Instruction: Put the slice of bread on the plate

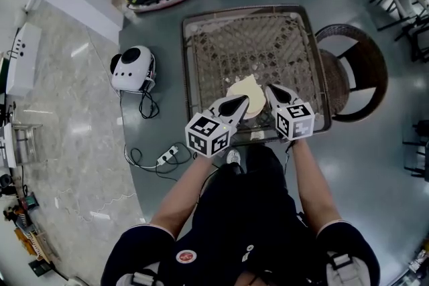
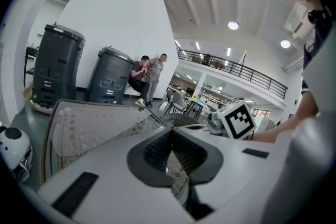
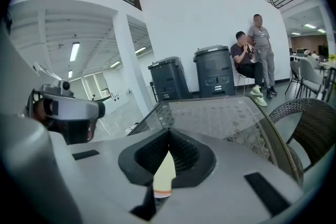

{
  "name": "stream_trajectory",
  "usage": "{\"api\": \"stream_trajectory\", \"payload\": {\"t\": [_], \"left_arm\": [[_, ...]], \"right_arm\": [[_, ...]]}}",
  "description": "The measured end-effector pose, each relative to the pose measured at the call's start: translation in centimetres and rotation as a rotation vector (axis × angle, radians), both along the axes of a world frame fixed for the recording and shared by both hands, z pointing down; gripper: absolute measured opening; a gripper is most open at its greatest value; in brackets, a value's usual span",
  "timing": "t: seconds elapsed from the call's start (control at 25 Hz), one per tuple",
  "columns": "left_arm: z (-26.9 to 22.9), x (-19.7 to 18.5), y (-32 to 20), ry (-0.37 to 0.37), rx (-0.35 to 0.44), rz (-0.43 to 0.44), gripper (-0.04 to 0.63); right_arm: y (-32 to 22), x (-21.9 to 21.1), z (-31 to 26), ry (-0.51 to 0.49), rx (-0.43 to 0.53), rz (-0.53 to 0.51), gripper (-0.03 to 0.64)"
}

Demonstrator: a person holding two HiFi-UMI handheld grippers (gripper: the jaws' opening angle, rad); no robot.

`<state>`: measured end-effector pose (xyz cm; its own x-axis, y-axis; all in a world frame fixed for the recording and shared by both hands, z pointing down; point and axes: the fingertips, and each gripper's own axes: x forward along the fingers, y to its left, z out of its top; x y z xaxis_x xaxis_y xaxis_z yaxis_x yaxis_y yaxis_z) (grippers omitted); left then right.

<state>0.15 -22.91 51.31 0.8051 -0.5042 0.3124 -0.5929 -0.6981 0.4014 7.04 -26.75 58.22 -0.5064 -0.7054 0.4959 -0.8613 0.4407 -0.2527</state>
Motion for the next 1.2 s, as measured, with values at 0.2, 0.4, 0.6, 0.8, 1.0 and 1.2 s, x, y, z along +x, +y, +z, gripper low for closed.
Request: {"api": "stream_trajectory", "payload": {"t": [0.2,0.4,0.6,0.8,1.0,1.2], "left_arm": [[-1.9,0.4,-0.5,0.023,0.022,-0.004,0.006],[-4.2,0.5,-0.7,0.055,0.036,-0.036,0.006],[-7.0,0.9,-0.7,0.066,0.091,-0.012,0.006],[-9.4,1.3,-0.5,0.073,0.142,0.004,0.006],[-11.2,1.3,-0.3,0.080,0.185,0.009,0.006],[-12.7,1.2,-0.3,0.087,0.220,0.009,0.006]], "right_arm": [[0.4,-0.6,-4.5,-0.051,0.060,-0.051,0.006],[1.2,-0.9,-8.6,-0.093,0.128,-0.077,0.006],[1.7,-1.3,-11.9,-0.123,0.188,-0.091,0.006],[2.4,-1.5,-14.7,-0.150,0.243,-0.089,0.006],[2.8,-1.8,-17.3,-0.175,0.299,-0.088,0.006],[2.8,-1.9,-19.4,-0.191,0.345,-0.085,0.006]]}}
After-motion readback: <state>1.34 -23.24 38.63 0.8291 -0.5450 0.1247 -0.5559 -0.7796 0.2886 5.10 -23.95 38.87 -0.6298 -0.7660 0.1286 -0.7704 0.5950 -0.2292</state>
